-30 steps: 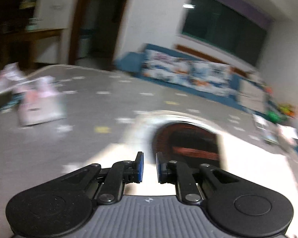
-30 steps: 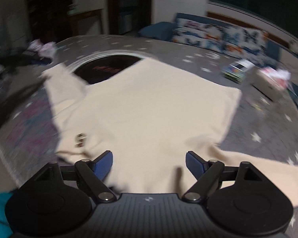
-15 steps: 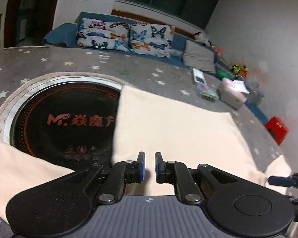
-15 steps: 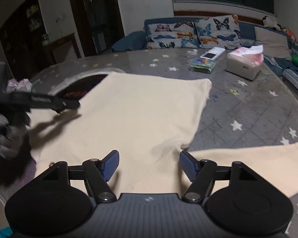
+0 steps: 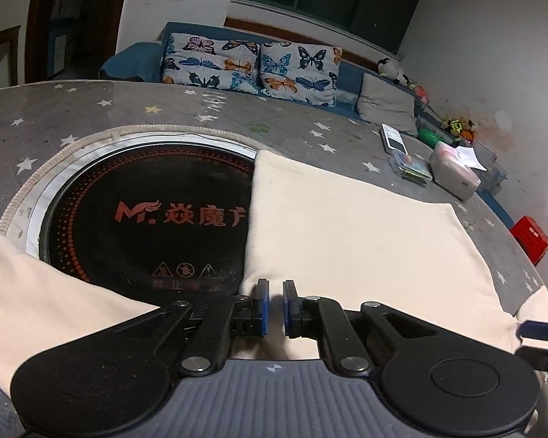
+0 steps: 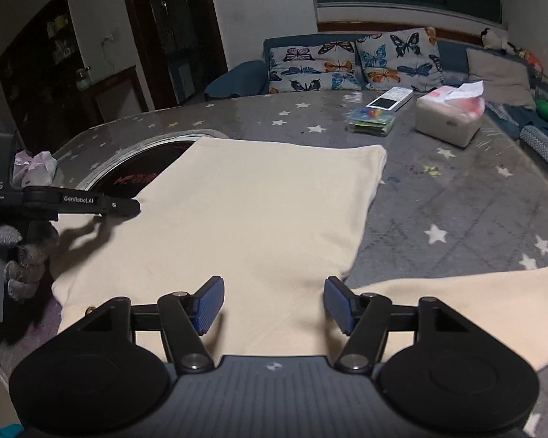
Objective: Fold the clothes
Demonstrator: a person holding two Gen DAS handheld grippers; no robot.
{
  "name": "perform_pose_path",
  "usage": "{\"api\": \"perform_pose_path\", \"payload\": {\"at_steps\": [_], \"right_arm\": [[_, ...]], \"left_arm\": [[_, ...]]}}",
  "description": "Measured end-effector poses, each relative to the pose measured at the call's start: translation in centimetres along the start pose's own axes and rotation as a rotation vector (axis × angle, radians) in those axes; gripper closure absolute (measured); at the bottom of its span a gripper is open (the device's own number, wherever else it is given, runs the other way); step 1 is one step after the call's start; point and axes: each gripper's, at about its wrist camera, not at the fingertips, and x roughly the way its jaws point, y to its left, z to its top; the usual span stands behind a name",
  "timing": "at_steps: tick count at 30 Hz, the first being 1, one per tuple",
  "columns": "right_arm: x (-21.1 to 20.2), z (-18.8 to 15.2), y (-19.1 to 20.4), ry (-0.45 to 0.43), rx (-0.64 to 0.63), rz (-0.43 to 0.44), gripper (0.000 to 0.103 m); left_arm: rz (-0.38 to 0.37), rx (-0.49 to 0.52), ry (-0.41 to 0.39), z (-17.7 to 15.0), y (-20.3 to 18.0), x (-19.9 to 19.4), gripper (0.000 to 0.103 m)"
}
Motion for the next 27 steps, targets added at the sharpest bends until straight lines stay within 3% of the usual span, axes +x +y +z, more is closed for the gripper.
{"api": "perform_pose_path", "payload": {"at_steps": [12,20,27], "right_arm": [[-3.1,-3.2,-6.3,0.005,0.133,-0.212,0.040],[-4.2,-2.5,-10.9,-0.029,0.207,-0.360,0.040],[-2.9,-2.2,-13.5,-0.013,0.238,-0.444,0.040]], "left_arm": [[0.030,0.037,-0.007,0.0,-0.4,0.1,0.094],[0.044,0.062,-0.016,0.2,-1.6,-0.5,0.094],[-0.002,0.098,-0.037,0.3,-3.5,-2.4,0.093]]}}
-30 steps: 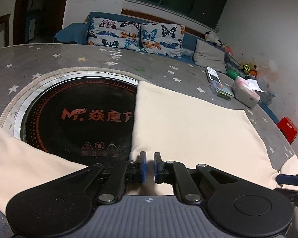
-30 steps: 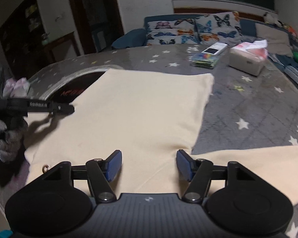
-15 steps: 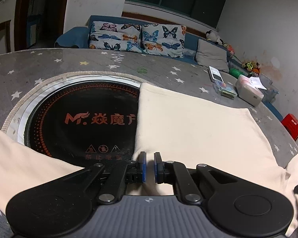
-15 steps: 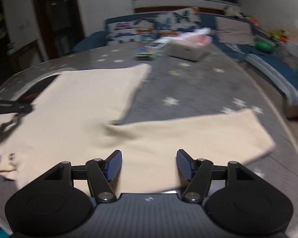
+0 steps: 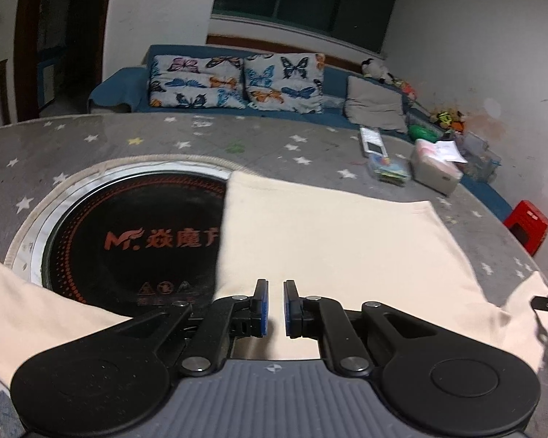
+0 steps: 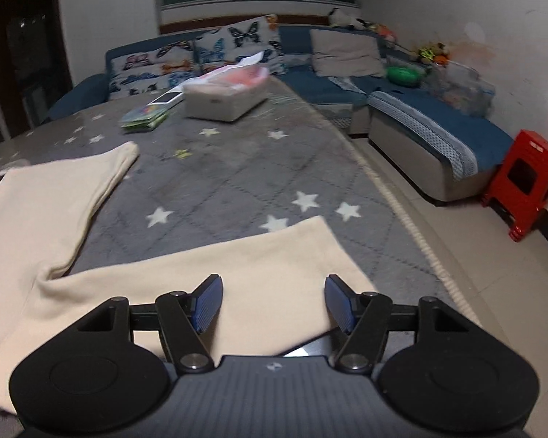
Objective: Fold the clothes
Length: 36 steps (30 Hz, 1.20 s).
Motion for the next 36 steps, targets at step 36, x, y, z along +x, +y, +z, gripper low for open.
{"api": "perform_pose_path", "payload": {"at_steps": [36], "right_arm": [[-6.0,-3.8,7.0,-0.051,-0.131,0.173,0.027]], "left_arm": [[-0.241,0.226,0.071,-7.6,-11.9,-3.4,0.070]]}}
